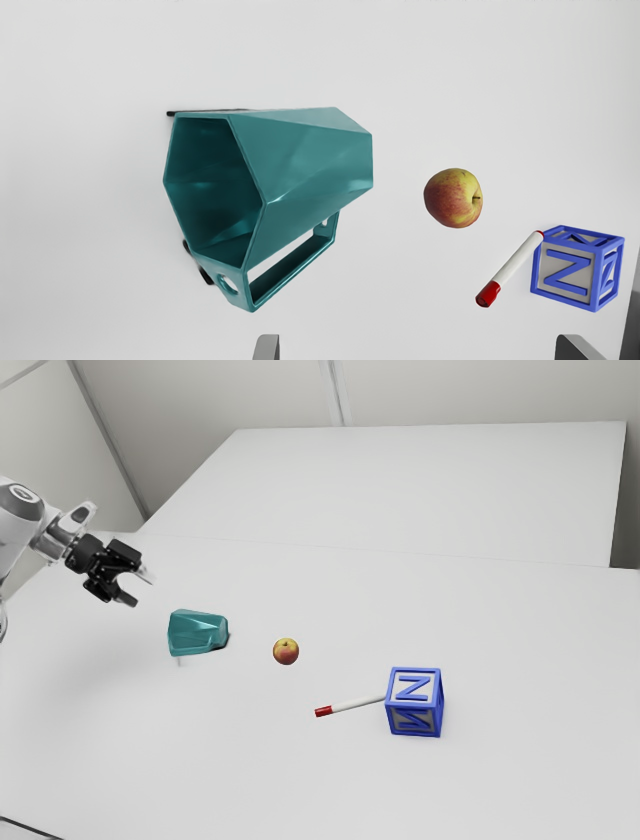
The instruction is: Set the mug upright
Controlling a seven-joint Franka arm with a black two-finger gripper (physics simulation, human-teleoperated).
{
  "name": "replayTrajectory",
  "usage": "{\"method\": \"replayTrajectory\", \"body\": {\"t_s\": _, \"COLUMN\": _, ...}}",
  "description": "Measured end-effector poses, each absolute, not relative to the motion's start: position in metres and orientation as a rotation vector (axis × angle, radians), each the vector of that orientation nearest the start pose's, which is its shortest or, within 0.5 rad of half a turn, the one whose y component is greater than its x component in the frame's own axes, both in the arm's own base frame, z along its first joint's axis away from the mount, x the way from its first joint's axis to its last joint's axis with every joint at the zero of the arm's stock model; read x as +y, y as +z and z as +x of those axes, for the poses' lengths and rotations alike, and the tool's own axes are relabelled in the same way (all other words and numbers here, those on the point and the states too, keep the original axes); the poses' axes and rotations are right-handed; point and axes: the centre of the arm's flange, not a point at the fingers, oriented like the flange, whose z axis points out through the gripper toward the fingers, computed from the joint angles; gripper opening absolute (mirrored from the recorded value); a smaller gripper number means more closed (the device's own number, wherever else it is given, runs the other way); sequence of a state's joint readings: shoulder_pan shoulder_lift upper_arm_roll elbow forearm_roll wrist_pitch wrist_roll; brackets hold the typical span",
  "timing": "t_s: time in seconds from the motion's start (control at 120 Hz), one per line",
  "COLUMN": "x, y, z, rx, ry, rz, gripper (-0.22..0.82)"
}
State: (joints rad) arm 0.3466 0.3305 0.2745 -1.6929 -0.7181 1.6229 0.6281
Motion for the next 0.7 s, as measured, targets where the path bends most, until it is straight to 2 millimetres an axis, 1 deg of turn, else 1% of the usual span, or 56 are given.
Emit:
{"method": "replayTrajectory", "body": {"t_s": 0.108, "x": 0.296, "y": 0.375, "z": 0.552, "rx": 0.213, "ry": 0.102, "rz": 2.400, "gripper": 0.60}}
{"method": "replayTrajectory", "body": {"t_s": 0.225, "x": 0.298, "y": 0.354, "z": 0.558, "rx": 0.215, "ry": 0.144, "rz": 2.366, "gripper": 0.60}}
{"method": "replayTrajectory", "body": {"t_s": 0.367, "x": 0.303, "y": 0.336, "z": 0.557, "rx": 0.228, "ry": 0.191, "rz": 2.318, "gripper": 0.60}}
{"method": "replayTrajectory", "body": {"t_s": 0.458, "x": 0.297, "y": 0.322, "z": 0.555, "rx": 0.241, "ry": 0.206, "rz": 2.267, "gripper": 0.60}}
{"method": "replayTrajectory", "body": {"t_s": 0.7, "x": 0.285, "y": 0.305, "z": 0.553, "rx": 0.226, "ry": 0.216, "rz": 2.184, "gripper": 0.60}}
